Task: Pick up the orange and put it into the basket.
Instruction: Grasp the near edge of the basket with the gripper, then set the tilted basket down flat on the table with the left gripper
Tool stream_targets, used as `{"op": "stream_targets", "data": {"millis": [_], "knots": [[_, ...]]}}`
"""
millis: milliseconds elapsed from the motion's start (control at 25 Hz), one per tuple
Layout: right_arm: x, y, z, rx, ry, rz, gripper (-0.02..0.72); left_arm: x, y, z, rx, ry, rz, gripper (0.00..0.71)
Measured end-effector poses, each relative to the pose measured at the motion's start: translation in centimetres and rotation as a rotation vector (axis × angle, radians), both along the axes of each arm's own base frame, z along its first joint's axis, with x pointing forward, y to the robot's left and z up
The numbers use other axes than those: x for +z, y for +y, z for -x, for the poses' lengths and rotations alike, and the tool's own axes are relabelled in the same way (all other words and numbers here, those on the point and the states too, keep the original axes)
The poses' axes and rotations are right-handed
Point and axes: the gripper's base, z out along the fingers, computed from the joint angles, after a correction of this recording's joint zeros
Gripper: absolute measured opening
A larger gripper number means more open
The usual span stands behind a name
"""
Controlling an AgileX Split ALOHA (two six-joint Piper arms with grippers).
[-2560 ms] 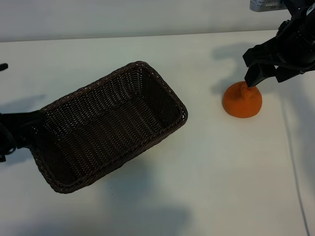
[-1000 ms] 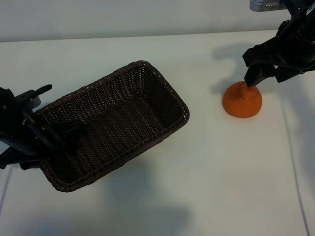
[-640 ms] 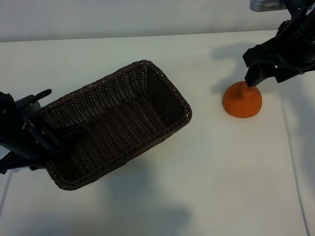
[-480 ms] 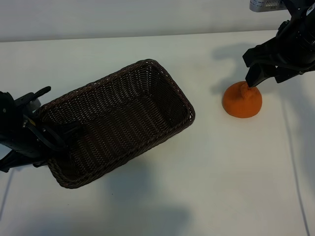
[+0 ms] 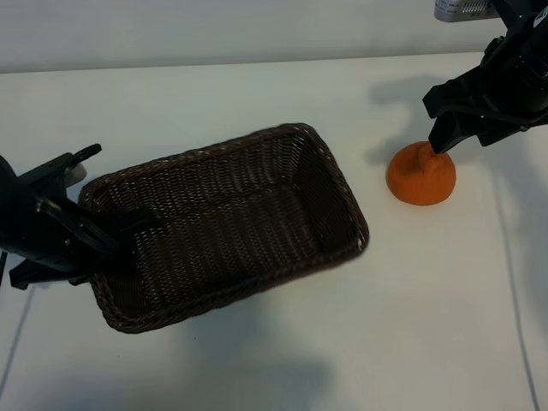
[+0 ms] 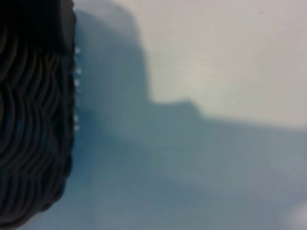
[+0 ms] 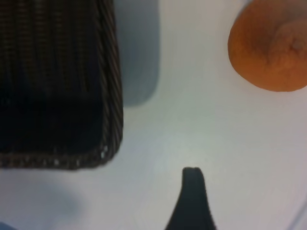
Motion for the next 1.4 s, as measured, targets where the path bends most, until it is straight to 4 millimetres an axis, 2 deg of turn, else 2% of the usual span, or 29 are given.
{"op": "stream_targets", "data": {"millis": [440,640,760,1120,1280,1400], "knots": [[0.0,0.0,0.1,0.003,0.009,0.001,0.541,3.9,2.2,0.8,-0.042,-0.137,0.131,0.145],[0.0,0.0,0.1,0.003,0.01,0.001,0.54,4.3,3.3,0.5,-0.072,-0.147,0.15,0.145],[0.0,0.0,0.1,0.003,0.01,0.001,0.539,5.2,3.5,-0.9,-0.097,-0.166,0.143,0.145],[0.0,0.0,0.1,0.003,0.011,0.001,0.539,7.6,4.0,-7.3,-0.207,-0.139,0.11,0.145],[0.0,0.0,0.1,0.003,0.011,0.001,0.539,7.8,3.9,-9.3,-0.236,-0.118,0.114,0.144],[0.0,0.0,0.1,0.003,0.01,0.001,0.539,7.6,3.1,-10.5,-0.276,-0.112,0.105,0.143]]}}
